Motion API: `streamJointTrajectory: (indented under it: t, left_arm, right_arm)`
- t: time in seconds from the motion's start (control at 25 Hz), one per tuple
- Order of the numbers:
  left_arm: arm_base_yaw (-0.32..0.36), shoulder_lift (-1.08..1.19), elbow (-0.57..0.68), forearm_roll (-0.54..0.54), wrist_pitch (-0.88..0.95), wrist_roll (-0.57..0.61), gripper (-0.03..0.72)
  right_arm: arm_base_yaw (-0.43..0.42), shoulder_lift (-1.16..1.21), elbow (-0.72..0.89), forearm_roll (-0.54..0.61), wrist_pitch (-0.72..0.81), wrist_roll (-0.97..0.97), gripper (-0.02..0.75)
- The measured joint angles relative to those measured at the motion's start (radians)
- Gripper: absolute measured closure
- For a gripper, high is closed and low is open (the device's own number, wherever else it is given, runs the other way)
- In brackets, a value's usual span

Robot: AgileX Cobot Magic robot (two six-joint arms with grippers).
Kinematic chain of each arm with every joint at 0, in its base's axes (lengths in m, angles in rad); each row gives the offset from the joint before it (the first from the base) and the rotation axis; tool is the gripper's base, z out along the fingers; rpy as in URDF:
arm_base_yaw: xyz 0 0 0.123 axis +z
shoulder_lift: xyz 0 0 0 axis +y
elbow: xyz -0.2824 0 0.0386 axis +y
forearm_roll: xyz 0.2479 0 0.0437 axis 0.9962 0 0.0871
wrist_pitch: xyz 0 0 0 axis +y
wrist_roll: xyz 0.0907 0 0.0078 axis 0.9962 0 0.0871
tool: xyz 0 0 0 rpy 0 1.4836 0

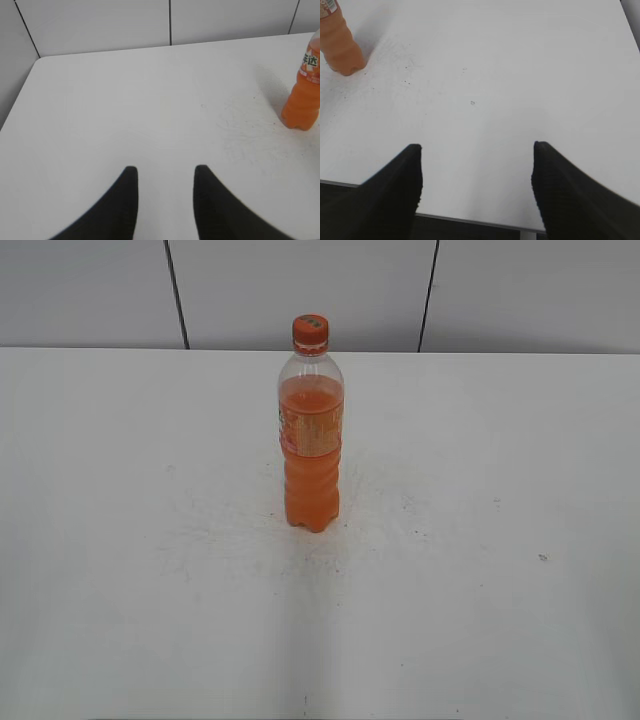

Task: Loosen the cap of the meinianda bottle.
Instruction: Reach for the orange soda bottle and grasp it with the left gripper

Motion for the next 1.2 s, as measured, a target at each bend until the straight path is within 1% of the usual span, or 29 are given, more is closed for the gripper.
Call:
streamJointTrajectory:
  t: [1.2]
  left_arm:
    - [0.0, 0.0, 0.0, 0.0, 0.0, 0.0, 0.449]
  right_arm:
    - [0.0, 0.0, 0.0, 0.0, 0.0, 0.0, 0.225]
